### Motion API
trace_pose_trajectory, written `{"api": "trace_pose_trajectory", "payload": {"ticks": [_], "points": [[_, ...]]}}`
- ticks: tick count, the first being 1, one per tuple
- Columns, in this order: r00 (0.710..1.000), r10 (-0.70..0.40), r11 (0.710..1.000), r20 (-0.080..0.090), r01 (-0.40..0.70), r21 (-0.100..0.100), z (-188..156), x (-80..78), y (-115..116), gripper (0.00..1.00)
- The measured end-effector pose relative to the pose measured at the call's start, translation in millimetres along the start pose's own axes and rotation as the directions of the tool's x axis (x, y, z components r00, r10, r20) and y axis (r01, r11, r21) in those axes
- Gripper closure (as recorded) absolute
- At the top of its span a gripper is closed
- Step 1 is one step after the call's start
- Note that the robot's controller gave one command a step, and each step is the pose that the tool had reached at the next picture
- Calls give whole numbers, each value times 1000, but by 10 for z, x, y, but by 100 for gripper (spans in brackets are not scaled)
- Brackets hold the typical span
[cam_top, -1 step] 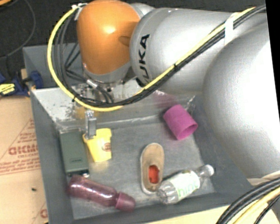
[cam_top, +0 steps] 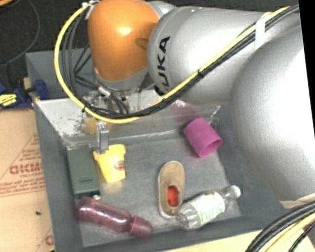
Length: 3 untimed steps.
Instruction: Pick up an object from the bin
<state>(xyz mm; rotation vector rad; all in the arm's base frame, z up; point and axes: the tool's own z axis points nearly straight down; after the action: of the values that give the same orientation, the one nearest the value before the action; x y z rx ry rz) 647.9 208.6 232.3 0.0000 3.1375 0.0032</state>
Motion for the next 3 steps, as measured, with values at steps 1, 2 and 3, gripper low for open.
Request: {"api": "trace_pose_trajectory", "payload": {"ticks": [1, 2, 3], "points": [[950, -311, 950, -1, 311, 1, 874, 29, -410, 0], [835, -551, 835, 6, 551, 3, 696, 91, -656, 0], [769, -639, 769, 5, 639, 3, 1072, -31, -525, 0]]}}
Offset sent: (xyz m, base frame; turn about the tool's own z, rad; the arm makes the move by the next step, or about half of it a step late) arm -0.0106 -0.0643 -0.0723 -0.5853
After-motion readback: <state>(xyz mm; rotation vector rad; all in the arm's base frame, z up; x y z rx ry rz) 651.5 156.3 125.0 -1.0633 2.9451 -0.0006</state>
